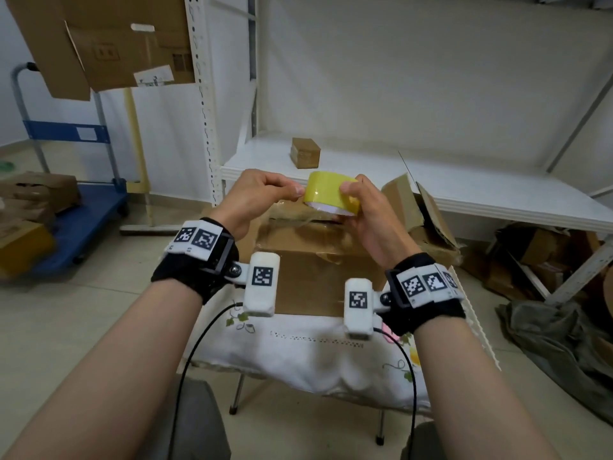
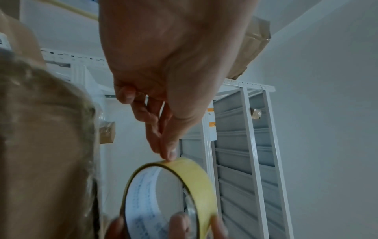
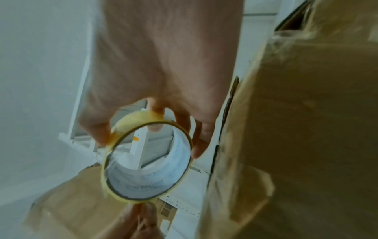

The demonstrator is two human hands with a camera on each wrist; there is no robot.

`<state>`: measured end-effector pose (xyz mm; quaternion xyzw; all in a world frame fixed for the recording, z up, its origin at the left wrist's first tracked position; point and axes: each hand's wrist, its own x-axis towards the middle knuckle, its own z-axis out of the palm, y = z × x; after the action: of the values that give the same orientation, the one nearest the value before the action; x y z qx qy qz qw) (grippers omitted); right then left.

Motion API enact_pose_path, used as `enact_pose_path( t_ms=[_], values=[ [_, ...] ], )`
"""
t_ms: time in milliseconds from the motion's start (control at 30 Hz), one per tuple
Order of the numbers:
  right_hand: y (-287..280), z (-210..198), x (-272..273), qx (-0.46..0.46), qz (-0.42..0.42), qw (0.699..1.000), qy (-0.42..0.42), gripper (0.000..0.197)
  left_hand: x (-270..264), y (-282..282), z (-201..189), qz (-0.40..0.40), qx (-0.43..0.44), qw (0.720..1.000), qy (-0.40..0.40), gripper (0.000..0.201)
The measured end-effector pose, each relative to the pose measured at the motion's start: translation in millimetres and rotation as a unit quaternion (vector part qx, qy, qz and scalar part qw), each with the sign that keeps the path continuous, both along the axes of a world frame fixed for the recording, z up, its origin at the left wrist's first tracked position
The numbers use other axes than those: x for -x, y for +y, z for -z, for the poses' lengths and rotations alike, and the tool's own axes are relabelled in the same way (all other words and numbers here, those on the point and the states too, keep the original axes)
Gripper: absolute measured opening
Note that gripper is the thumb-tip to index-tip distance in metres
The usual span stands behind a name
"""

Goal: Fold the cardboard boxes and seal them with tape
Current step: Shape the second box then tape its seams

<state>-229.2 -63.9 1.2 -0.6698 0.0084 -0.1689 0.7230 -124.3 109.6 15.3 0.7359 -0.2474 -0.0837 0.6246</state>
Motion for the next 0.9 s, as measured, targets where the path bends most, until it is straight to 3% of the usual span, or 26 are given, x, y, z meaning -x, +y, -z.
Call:
enact_pose_path(
  t_ms=[100,233,367,567,700,733,833,900],
  values=[
    [0,-12,-9,-0.043,-0.013,0.999,0.009,0.019,-3,-1,-9,-0.002,-0.033,0.999,0.008,0.017],
    [-3,-20,-7,0.029,0.032,0.998,0.045,0.017,-7,0,-22,-0.026,-0.079,0.996,0.029,0.014],
    [-21,-20,1,0.108,0.095,0.986,0.078,0.051,-15,11,-22,-0.035,-0.109,0.992,0.055,0.021],
    [-19,-31,11,0.082,0.089,0.991,0.061,0.057,-12,11,-22,-0.027,-0.115,0.99,0.075,0.022],
    [-24,-36,9,0.085,0.072,0.992,0.068,0.021,-15,19,-23,-0.023,-0.133,0.987,0.084,0.011],
    [-27,-36,8,0.102,0.078,0.989,0.068,0.021,-16,21,-22,-0.025,-0.134,0.987,0.083,0.01],
    [-31,-35,4,0.194,0.108,0.971,0.084,0.039,-22,29,-18,-0.04,-0.136,0.986,0.091,0.008],
    [-29,-35,2,0.201,0.123,0.968,0.084,0.049,-26,32,-15,-0.05,-0.135,0.985,0.098,0.007]
  ],
)
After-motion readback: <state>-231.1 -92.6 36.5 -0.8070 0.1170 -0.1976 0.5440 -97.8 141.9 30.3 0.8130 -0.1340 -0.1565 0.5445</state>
